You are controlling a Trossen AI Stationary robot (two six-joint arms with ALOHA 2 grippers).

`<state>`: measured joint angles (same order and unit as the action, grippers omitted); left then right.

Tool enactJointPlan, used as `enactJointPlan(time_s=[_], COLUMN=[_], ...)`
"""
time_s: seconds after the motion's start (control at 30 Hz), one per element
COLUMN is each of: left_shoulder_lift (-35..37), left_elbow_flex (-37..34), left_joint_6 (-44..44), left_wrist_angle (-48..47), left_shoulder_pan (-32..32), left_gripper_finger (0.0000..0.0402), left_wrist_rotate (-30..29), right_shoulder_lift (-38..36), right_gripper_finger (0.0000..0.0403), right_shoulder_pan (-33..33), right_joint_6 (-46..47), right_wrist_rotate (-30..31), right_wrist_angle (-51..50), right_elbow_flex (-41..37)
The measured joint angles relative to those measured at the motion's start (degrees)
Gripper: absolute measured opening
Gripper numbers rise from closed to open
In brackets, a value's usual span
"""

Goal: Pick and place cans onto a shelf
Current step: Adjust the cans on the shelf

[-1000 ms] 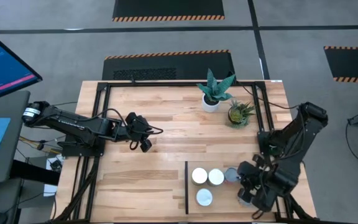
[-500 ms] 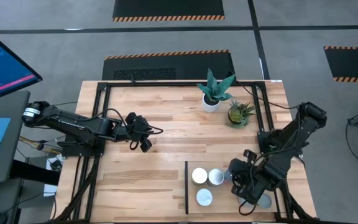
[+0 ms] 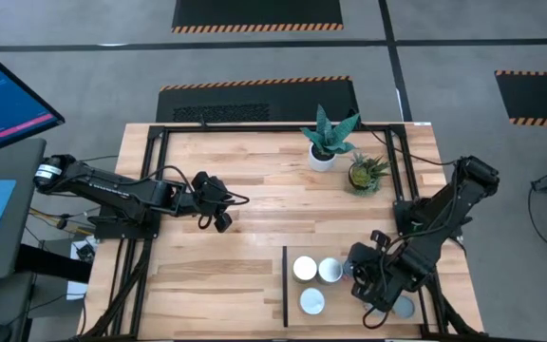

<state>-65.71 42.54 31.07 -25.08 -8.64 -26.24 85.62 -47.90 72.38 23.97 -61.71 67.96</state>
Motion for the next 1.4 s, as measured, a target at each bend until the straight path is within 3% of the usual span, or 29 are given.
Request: enactJointPlan(time_s=[1.03, 1.4], left_shoulder_lift=[0.0, 0.0], left_elbow_flex=[0.0, 0.0], left_joint_6=[0.03, 0.17], left_wrist_angle=[0.04, 0.04], left_shoulder_pan=[0.0, -0.02], left_gripper_finger=[0.0061, 0.0061], left_wrist_rotate=[-0.04, 0.0], right_shoulder_lift=[-0.13, -0.09], right_gripper_finger=[0.0092, 0.0092], right_shoulder_pan=[-0.48, -1.62], right_joint_6=[0.08, 0.36], right_wrist_rotate=[-4.22, -2.77], right_wrist_angle=[3.74, -0.35], right_elbow_flex=[-2.47, 2.22])
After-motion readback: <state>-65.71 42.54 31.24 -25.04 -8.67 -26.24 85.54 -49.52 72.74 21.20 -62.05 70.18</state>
